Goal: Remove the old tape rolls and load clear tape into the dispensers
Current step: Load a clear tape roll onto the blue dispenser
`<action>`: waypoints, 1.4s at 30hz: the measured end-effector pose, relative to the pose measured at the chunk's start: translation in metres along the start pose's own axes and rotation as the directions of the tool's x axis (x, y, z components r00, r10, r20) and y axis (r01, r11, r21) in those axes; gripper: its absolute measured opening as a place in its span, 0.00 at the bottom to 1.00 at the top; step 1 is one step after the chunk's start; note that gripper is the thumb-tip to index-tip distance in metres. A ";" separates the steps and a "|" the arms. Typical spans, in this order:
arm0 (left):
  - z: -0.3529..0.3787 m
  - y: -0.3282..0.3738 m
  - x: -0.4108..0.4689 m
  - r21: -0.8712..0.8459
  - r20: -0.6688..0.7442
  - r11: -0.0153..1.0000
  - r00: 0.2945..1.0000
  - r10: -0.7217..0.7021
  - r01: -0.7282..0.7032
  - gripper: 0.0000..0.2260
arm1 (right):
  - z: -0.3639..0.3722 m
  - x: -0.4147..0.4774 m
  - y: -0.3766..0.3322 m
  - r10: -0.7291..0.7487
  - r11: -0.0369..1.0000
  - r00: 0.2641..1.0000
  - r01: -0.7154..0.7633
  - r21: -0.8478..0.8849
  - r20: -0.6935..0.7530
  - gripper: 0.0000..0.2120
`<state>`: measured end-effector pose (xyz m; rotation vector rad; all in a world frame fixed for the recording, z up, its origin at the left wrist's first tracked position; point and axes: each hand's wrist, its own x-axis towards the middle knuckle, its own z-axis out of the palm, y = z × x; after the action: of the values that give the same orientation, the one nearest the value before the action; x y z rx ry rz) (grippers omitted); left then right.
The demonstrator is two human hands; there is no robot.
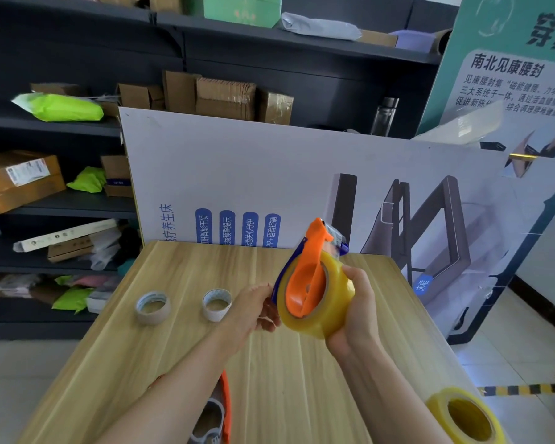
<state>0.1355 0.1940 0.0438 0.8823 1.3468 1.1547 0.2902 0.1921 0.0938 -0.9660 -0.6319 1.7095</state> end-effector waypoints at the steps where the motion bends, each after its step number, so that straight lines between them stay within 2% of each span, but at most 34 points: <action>1: 0.001 -0.002 -0.001 -0.028 -0.005 1.000 1.000 -0.003 0.002 0.12 | 0.000 0.001 0.000 0.000 1.000 1.000 0.000 -0.005 0.000 0.14; 5: 0.002 -0.011 -0.007 -0.089 -0.056 0.996 0.998 0.011 -0.016 0.18 | 0.000 0.003 0.001 -0.009 1.000 1.000 0.008 -0.029 -0.021 0.15; 8: 0.004 -0.017 -0.011 -0.091 -0.031 0.996 0.999 0.022 -0.025 0.18 | -0.001 0.004 -0.001 -0.012 0.999 0.999 0.011 -0.031 -0.034 0.12; 11: 0.008 -0.026 -0.015 -0.104 -0.004 0.994 1.000 0.017 -0.017 0.16 | -0.002 0.005 0.003 -0.006 0.996 0.998 0.000 -0.086 -0.061 0.16; 14: 0.016 -0.040 -0.020 -0.103 0.004 0.994 0.999 -0.039 0.039 0.12 | -0.006 0.005 0.009 -0.004 0.990 0.996 -0.008 -0.144 -0.086 0.16; 20: 0.043 -0.072 -0.037 -0.161 -0.083 0.965 0.971 -0.223 0.207 0.09 | -0.033 -0.005 0.023 0.044 0.959 0.994 -0.071 -0.275 -0.104 0.11; 27: 0.095 -0.127 -0.073 -0.265 -0.136 0.878 0.886 -0.444 0.399 0.09 | -0.105 -0.021 0.039 0.167 0.887 0.984 -0.176 -0.426 -0.057 0.11; 28: 0.104 -0.137 -0.080 -0.279 -0.144 0.862 0.869 -0.474 0.424 0.09 | -0.116 -0.024 0.042 0.193 0.867 0.979 -0.200 -0.457 -0.061 0.13; 31: 0.132 -0.168 -0.101 -0.342 -0.126 0.807 0.828 -0.547 0.481 0.10 | -0.152 -0.033 0.054 0.268 0.793 0.957 -0.284 -0.539 -0.110 0.27; 37: 0.163 -0.216 -0.136 -0.378 -0.141 0.732 0.747 -0.650 0.566 0.10 | -0.202 -0.056 0.070 0.336 0.716 0.934 -0.340 -0.610 -0.126 0.14; 42: 0.173 -0.243 -0.148 -0.379 -0.134 0.685 0.695 -0.706 0.622 0.08 | -0.226 -0.063 0.088 0.379 0.676 0.912 -0.388 -0.626 -0.156 0.13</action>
<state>0.3512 0.0174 -0.1388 -0.0464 1.4777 0.8614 0.4444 0.0944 -0.0781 -1.7020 -1.1194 1.8763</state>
